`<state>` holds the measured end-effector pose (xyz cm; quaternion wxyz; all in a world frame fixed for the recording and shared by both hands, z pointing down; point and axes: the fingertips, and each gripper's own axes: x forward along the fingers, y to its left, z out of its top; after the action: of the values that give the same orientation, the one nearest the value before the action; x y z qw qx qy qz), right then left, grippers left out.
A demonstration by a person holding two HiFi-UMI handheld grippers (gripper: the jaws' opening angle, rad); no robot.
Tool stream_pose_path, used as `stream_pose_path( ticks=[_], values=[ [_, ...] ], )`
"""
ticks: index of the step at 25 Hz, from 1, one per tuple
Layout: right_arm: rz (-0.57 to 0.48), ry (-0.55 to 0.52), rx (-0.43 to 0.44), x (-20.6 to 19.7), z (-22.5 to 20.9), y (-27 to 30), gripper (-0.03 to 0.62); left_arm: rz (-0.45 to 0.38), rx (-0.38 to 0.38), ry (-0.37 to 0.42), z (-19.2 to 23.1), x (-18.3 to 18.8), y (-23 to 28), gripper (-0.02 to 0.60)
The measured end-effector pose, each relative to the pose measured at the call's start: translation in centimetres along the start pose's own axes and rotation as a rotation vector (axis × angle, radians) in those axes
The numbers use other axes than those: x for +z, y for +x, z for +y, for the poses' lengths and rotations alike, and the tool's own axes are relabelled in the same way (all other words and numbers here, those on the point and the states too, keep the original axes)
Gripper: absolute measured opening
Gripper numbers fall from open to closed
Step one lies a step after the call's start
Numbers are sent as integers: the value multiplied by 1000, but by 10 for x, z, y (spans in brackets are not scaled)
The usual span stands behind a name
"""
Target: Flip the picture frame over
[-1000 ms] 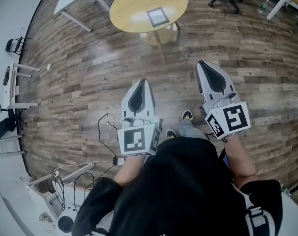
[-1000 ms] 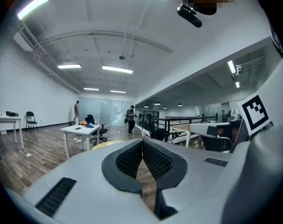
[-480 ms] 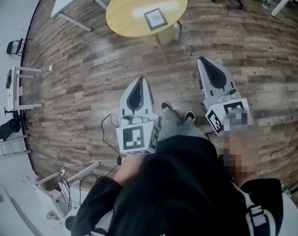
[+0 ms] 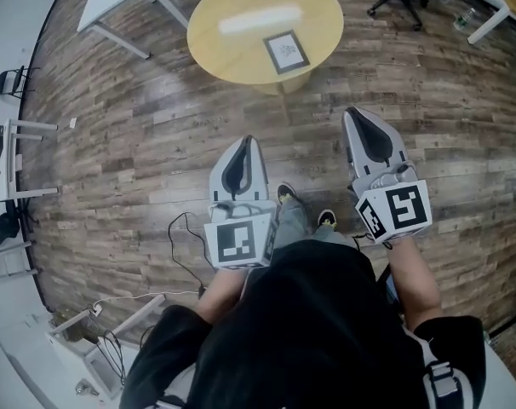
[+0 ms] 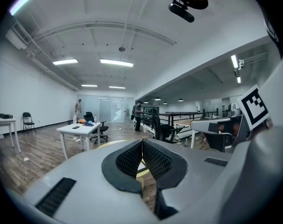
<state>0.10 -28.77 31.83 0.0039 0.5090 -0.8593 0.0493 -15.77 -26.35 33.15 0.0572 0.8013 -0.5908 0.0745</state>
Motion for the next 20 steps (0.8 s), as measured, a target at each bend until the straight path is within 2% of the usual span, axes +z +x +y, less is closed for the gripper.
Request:
stream_pose_path(
  ticks=[4,8,11,15,20],
  values=[
    [15,-52,17,1,17,50,20,-10,11,-37,52,-4,22,21],
    [18,-97,25,5,20,82,20,-16,-2,-35,79,-5,41,21],
    [18,-119,27,8,9,93,20,2,-2,-52,83,-5,55,21],
    [12,-117,-2,11,-17,103,20,-1,-39,-33,75,-2,82,21],
    [-3,-153,21,19,-54,129,20,-13,-43,-21,67,10,130,21]
  ],
)
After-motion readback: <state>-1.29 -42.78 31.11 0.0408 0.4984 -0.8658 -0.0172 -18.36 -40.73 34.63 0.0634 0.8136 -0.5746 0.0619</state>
